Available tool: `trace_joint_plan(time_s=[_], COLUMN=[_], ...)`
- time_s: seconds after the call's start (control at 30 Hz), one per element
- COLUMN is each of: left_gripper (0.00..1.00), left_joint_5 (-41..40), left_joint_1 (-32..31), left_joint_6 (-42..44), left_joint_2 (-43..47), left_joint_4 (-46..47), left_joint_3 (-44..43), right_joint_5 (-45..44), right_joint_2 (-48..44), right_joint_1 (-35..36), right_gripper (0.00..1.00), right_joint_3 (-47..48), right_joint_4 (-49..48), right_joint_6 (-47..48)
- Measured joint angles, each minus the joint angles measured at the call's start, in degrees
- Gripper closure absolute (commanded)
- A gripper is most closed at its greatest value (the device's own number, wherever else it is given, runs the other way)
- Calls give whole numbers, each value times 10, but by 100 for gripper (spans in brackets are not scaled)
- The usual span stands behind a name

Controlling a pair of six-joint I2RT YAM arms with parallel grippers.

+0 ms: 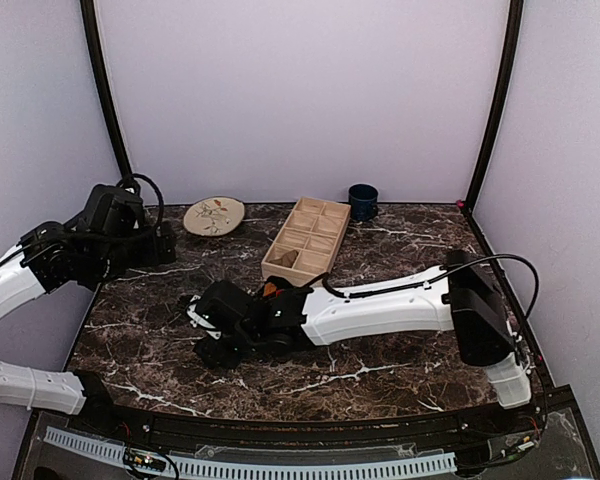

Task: Roll the socks
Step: Pick up the sock from the center of the board.

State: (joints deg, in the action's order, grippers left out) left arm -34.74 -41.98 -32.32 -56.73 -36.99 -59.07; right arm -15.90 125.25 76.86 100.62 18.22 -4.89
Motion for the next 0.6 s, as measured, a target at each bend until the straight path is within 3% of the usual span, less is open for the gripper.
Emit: trace_joint_plan(time_s=[0.4, 0.6], left_gripper=[1, 1], left_joint_5=[-40, -43], left_joint_1=[0, 0], left_joint_6=[-52, -58], left_joint_2=[42, 49], left_joint_4=[-67, -78], left_joint_3=[-13, -14], right_joint_5=[11, 12], right_joint_2=[134, 163], right_joint_1=[24, 21], right_gripper=[26, 26], right_joint_3=[177, 198], right_joint_4=[80, 102], right_joint_6=[12, 6])
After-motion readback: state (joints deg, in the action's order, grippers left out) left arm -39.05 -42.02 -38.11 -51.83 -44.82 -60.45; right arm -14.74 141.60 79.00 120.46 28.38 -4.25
